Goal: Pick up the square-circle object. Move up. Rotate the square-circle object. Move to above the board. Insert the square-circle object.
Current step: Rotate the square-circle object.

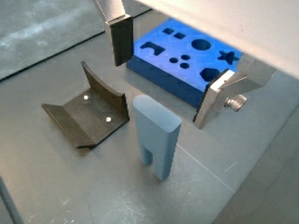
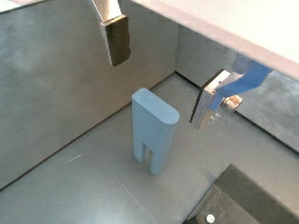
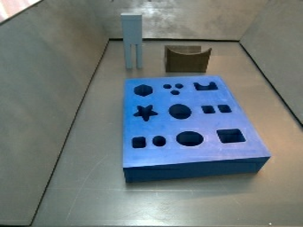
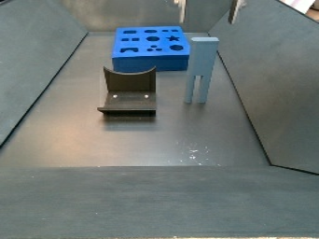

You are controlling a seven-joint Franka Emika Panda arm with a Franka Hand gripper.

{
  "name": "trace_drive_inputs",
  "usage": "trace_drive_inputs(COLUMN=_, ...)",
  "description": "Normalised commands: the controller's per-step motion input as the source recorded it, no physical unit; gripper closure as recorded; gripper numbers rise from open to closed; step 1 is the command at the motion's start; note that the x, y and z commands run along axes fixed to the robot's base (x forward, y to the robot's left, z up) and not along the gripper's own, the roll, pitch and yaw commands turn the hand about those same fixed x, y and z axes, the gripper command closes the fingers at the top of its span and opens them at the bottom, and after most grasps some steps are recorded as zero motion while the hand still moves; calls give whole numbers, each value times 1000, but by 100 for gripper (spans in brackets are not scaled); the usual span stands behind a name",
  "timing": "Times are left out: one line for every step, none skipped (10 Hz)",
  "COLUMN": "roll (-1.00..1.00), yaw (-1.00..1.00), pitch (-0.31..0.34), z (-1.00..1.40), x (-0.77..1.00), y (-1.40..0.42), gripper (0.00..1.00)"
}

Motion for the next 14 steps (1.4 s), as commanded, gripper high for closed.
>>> trace_drive_inputs(roll=-3, yaw=1000, pitch=8, z=-120, x=22, y=-1, gripper=0)
trace_drive_inputs(roll=-3, yaw=1000, pitch=7, z=-93, x=32, y=-6, gripper=0)
trace_drive_inputs(roll=-3, yaw=1000, pitch=6, z=-67, x=34, y=-4, gripper=0)
trace_drive_inputs(roll=-3, yaw=1000, pitch=6, z=-54, x=36, y=-3, gripper=0)
trace_drive_inputs(roll=-3, yaw=1000, pitch=6, z=-47, x=38, y=-3, gripper=0)
trace_drive_inputs(roll=-3, yaw=1000, pitch=6, z=-43, x=39, y=-3, gripper=0)
trace_drive_inputs(roll=-3, yaw=1000, pitch=6, z=-40, x=40, y=-3, gripper=0)
trace_drive_inputs(roll=-3, yaw=1000, pitch=6, z=-38, x=40, y=-3, gripper=0)
trace_drive_inputs(roll=-3, yaw=1000, pitch=6, z=-36, x=41, y=-3, gripper=0)
trace_drive_inputs(roll=-3, yaw=1000, pitch=6, z=-36, x=41, y=-3, gripper=0)
trace_drive_inputs(roll=-3, yaw=1000, pitch=6, z=-35, x=41, y=-3, gripper=0)
trace_drive_inputs(roll=-3, yaw=1000, pitch=6, z=-35, x=41, y=-3, gripper=0)
trace_drive_inputs(roll=-4, yaw=1000, pitch=6, z=-34, x=41, y=-3, gripper=0)
trace_drive_inputs(roll=-4, yaw=1000, pitch=7, z=-34, x=41, y=-3, gripper=0)
